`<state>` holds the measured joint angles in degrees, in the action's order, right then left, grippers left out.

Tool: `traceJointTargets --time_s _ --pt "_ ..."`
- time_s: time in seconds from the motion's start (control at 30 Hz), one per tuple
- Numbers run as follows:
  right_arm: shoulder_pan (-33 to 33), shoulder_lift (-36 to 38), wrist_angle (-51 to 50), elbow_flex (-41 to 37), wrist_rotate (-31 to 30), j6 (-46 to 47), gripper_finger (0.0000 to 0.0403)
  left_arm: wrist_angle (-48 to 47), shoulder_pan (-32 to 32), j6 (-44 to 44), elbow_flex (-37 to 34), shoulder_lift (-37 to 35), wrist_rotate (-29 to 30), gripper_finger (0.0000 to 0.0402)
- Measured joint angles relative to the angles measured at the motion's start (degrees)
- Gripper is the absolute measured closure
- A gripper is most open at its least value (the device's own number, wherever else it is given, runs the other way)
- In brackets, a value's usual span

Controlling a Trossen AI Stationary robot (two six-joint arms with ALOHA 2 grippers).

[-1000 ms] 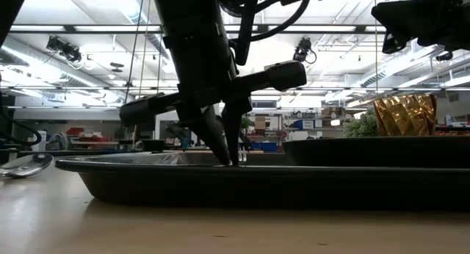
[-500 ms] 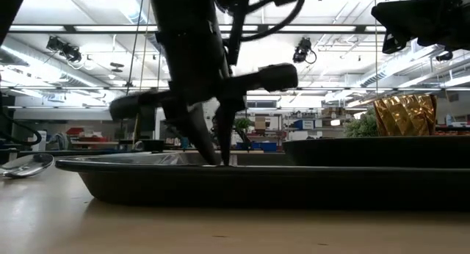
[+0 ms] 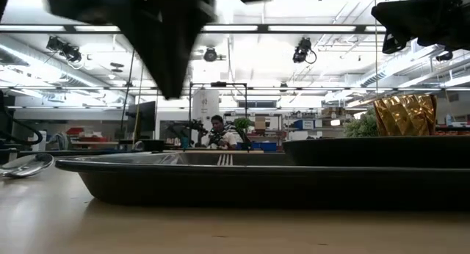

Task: Pick and place plate/cup/fork/spoon on tray
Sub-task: Put the yellow spoon to the left of the orange fork on the black tray

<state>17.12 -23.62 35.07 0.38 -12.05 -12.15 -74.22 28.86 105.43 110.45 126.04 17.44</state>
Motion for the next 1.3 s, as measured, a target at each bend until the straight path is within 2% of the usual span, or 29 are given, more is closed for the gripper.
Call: traceJointTargets --time_s 0.27,0.57,0.77,0.93,1.13,1.3 --pt "0.01 0.0 0.0 0.0 0.0 -0.01 0.0357 -15.64 7.17 1.94 -0.69 0.57 -7.62 0.036" --pt "0.0 0.01 0.0 0.0 -0.02 0.0 0.0357 -11.62 12.6 9.85 -13.55 -0.13 -8.73 0.0394" --pt "-0.01 0.02 0.02 0.0 -0.21 0.01 0.0357 -6.26 14.59 18.43 -15.04 -1.44 -8.67 0.0392" --pt "-0.01 0.02 -0.01 0.0 -0.22 0.01 0.0357 -4.25 14.84 22.66 -13.78 -1.43 -8.31 0.036" --pt "0.0 0.02 0.0 0.0 -0.22 0.0 0.0357 -4.12 12.93 23.07 -14.72 -1.33 -6.74 0.0281" --pt "0.01 0.02 0.0 0.0 -0.22 -0.01 0.0357 -4.18 12.33 23.17 -18.91 -1.33 -7.29 0.0221"
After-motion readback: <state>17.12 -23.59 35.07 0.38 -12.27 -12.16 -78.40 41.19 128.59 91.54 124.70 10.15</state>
